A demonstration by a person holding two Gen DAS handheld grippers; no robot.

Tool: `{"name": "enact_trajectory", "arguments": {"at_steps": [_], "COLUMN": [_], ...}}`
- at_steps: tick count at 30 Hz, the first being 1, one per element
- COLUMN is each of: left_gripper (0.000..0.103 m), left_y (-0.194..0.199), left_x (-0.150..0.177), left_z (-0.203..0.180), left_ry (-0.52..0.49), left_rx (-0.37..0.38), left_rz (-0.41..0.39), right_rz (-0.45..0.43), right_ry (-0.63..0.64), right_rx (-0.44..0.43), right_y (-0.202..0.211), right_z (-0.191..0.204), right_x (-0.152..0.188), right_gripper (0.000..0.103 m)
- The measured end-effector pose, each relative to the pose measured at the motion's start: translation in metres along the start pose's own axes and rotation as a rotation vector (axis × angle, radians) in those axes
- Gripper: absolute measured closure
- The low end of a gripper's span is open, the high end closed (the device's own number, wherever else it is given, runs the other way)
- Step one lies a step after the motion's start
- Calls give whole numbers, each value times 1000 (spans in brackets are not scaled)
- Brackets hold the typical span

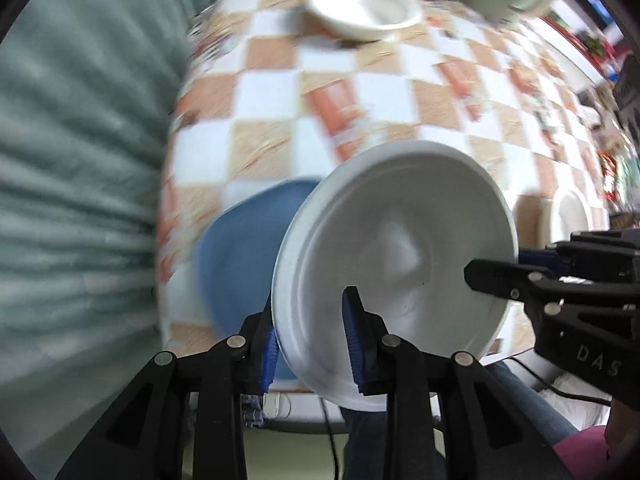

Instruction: Organize plates and bowls

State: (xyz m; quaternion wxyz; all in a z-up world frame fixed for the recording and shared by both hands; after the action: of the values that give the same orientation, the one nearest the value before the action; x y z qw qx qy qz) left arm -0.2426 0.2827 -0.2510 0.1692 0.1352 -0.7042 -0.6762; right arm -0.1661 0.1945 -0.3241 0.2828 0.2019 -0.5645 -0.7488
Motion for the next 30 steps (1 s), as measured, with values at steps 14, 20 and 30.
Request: {"name": "enact_trajectory", "arguments": {"at_steps": [14,20,30], "left_gripper": [47,34,30], "left_y": [7,-2,-16], "left_x": [-63,-70,-63], "left_z": [-243,-243,-186], "left_ry": [-516,-499,-350], "left_rx": [30,0,-33], "left_rz": [-66,-9,98], "right_rz": [-122,-124,-143], "right_ry": [-490,-550,-714], "right_rx": [9,78,12], "right_y": [72,83,73], "right_z": [-199,-244,-276], "right_x": [99,116,144], "right_gripper": [83,38,0]}}
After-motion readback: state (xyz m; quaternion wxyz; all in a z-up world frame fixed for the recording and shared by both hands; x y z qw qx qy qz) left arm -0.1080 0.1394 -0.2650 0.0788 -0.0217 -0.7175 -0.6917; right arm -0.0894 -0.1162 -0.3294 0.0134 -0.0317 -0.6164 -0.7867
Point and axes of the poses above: each gripper's, at about its wrist camera, not at the fingertips, and y roughly against the way its jaws point, z to its left, x to its underside, the point moved 5 cm from there along -y, roughly the way its jaws point, and after that the axes turned 7 degrees about z, right-handed, at the moved point
